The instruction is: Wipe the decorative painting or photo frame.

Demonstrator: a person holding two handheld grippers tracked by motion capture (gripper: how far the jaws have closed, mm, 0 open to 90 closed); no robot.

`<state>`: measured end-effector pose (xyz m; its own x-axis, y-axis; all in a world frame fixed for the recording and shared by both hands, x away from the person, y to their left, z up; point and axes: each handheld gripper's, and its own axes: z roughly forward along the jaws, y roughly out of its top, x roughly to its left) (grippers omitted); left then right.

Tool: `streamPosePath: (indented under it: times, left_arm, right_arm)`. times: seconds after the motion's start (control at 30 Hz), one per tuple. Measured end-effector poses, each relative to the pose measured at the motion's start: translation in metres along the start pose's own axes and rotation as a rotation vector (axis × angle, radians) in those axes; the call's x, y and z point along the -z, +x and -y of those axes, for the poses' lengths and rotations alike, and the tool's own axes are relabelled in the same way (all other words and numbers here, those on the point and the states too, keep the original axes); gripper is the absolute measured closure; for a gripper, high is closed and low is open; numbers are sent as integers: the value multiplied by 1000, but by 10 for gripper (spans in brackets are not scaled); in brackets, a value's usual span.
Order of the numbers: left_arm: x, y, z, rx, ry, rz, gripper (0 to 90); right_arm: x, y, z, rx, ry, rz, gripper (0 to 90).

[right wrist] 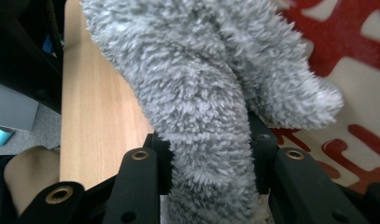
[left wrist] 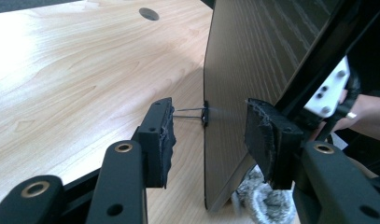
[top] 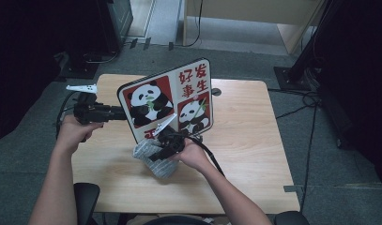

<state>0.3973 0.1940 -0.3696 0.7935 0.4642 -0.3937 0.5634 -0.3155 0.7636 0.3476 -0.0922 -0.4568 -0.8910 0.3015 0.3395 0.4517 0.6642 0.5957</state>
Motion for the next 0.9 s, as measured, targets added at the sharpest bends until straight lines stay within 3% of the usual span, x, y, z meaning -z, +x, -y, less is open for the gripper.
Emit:
streamPosePath:
  times: [0.2,0.5,0.9]
  left_arm:
    - [1,1,1,0,-2,0,498]
    - [11,1,7,7,-15,-36,453]
    - [25,0,19,12,-13,-74,437]
  right_arm:
    - [13,10,-9,24,-26,-2,654]
    - [31,30,-33,64,-46,-21,652]
    - [43,47,-66,122,-37,-42,646]
